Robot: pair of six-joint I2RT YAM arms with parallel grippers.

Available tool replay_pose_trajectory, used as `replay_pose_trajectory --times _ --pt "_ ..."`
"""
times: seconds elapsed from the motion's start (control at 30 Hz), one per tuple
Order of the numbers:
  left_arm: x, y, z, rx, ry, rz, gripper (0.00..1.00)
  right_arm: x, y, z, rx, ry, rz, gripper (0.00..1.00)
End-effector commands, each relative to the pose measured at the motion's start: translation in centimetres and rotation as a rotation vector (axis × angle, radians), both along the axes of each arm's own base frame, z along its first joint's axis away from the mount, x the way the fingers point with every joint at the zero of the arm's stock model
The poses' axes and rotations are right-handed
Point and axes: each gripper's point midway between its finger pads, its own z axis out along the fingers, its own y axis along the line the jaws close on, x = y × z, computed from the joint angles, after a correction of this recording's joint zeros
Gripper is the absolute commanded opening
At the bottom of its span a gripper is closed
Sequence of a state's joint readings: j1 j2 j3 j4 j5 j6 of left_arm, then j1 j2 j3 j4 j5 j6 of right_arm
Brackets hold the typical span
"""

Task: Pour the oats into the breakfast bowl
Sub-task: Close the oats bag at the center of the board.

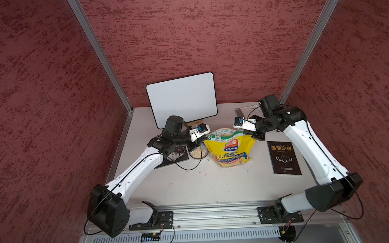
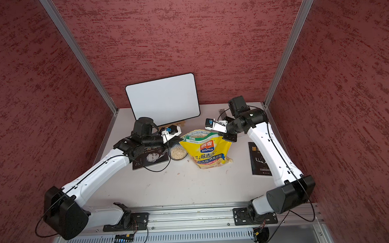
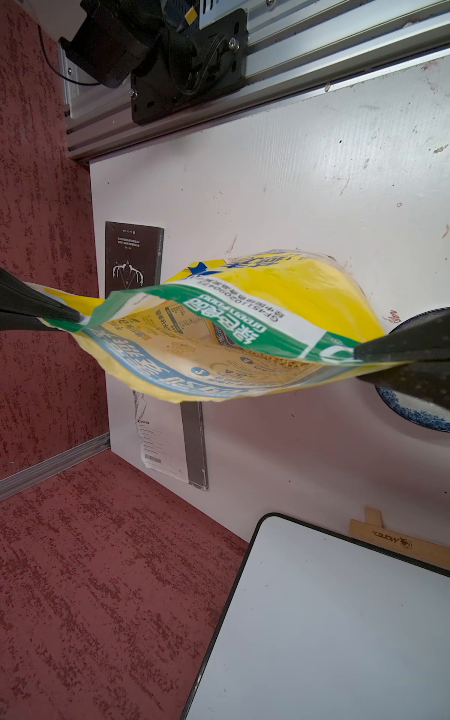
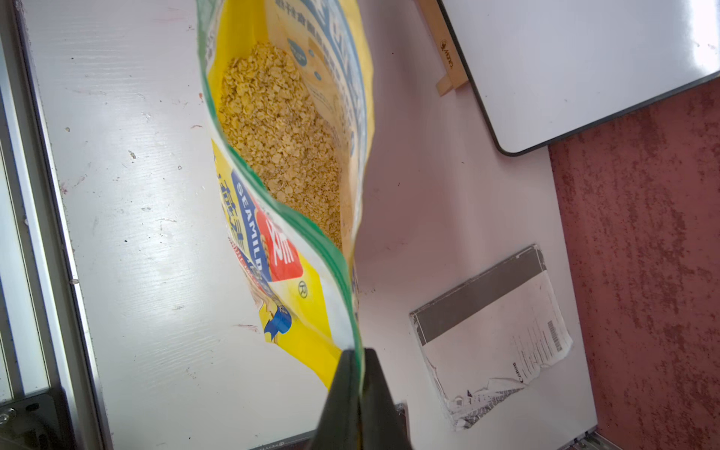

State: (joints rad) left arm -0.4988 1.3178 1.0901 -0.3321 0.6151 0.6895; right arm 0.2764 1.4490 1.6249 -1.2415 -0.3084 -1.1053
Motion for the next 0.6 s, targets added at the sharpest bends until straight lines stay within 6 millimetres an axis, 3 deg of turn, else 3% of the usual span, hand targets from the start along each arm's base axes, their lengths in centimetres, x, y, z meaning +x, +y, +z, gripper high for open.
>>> replay_pose_trajectory --times 0.0,0.03,0.1,0.17,0.2,0.27,0.43,0.5,0.57 --pt "0.0 0.1 2.9 -0.058 -0.096 -0.013 0.0 -0.2 -1.4 0.5 -0.027 -0.025 -0.037 0.0" --pt "0.0 0.1 2.8 -0.057 -0.096 -0.014 0.0 -0.1 -1.6 0.7 -0.025 -0.034 -0.047 0.01" --pt "0.0 0.2 2.9 -0.057 -0.097 -0.011 0.0 0.0 -2.1 0.6 -0.033 -0.042 -0.061 0.16" --pt "0.0 0.2 2.8 -0.057 -0.095 -0.012 0.0 -0.2 -2.4 0.3 -0.042 -0.045 -0.068 0.18" --pt "0.0 0.2 2.8 -0.058 -0.096 -0.013 0.0 -0.2 -2.5 0.2 -0.042 -0.045 -0.07 0.17" --pt "0.0 0.2 2.8 -0.058 -0.096 -0.012 0.0 -0.3 -2.5 0.1 -0.037 -0.042 -0.068 0.0" --pt "0.0 0.3 2.9 -0.058 -0.097 -0.011 0.0 -0.3 -2.8 0.9 -0.016 -0.06 -0.077 0.0" --pt "0.0 0.3 2.9 -0.057 -0.099 -0.01 0.0 0.0 -2.9 1.1 -0.016 -0.075 -0.089 0.15" --pt "0.0 0.3 2.9 -0.06 -0.101 -0.013 0.0 -0.2 -1.8 1.7 0.038 -0.071 -0.065 0.29"
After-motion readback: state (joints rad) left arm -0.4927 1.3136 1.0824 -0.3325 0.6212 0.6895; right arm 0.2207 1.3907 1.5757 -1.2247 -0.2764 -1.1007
